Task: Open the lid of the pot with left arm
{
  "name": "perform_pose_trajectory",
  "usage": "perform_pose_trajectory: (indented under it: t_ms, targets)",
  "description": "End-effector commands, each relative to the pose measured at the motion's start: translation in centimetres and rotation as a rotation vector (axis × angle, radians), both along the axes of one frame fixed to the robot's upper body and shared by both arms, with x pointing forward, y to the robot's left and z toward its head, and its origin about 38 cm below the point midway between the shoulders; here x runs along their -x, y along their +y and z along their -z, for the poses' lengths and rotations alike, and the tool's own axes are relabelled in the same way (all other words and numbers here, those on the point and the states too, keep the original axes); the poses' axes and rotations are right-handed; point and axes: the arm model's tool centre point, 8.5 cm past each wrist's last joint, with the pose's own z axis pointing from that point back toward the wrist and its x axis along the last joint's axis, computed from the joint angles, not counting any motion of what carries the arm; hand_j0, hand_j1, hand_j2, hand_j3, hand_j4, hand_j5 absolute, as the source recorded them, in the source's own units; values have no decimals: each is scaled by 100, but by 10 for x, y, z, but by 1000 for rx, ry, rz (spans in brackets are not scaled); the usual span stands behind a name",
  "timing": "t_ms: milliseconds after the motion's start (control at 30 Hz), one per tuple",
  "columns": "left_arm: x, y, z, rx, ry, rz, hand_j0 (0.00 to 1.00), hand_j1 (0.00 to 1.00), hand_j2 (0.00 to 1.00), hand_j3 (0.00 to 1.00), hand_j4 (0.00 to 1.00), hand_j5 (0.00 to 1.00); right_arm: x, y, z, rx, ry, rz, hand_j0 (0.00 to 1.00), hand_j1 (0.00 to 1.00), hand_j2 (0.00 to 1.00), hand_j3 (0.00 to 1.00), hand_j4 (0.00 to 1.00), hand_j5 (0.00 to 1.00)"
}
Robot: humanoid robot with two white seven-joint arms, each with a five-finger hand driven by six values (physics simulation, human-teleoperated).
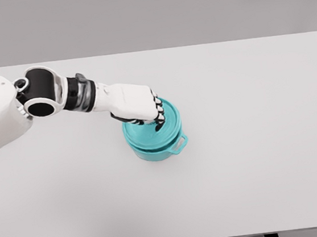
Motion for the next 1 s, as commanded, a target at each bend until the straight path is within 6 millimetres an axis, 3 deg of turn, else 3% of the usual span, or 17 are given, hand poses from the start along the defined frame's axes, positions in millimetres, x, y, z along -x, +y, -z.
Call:
perform_pose_trajectory:
  t_ms: [0, 67, 267, 400, 567, 633, 700, 733, 967]
  targets:
    - [-3, 11, -2, -5, -4, -26, 51, 51, 51, 51, 51, 51, 0, 0, 0, 0, 0, 0, 100, 100, 100, 100, 100, 100]
    - [-10, 38, -14, -7, -32, -85, 51, 51, 51, 51, 51, 51, 0, 0, 0, 0, 0, 0, 100, 100, 100, 100, 100, 100]
    - [-17, 105, -20, -112, -89, -214, 51, 51, 51, 51, 51, 51, 0, 0, 0, 0, 0, 0, 100, 100, 100, 100, 100, 100]
    - [-19, 130, -25, -162, -121, -261, 51, 51, 51, 51, 51, 51, 0, 0, 0, 0, 0, 0, 100, 100, 100, 100, 100, 100]
    - [-19, 134, -17, -195, -128, -266, 52, 52, 52, 52, 52, 52, 0, 0, 0, 0, 0, 0, 100, 100, 100, 100, 100, 100]
    - [-18, 134, -12, -196, -116, -267, 57, 57, 57, 57, 57, 57, 0, 0, 0, 0, 0, 0, 100, 100, 100, 100, 100, 100]
    - [-19, 136, -12, -192, -110, -276, 97, 97, 97, 97, 97, 97, 0, 0, 0, 0, 0, 0, 100, 100, 100, 100, 100, 100]
    - [-21, 137, -11, -193, -107, -284, 100, 100, 100, 100, 100, 100, 0, 0, 0, 0, 0, 0, 100, 100, 100, 100, 100, 100]
    - [-26, 147, -5, -198, -87, -319, 100, 100, 100, 100, 100, 100, -1, 0, 0, 0, -1, 0, 100, 100, 100, 100, 100, 100]
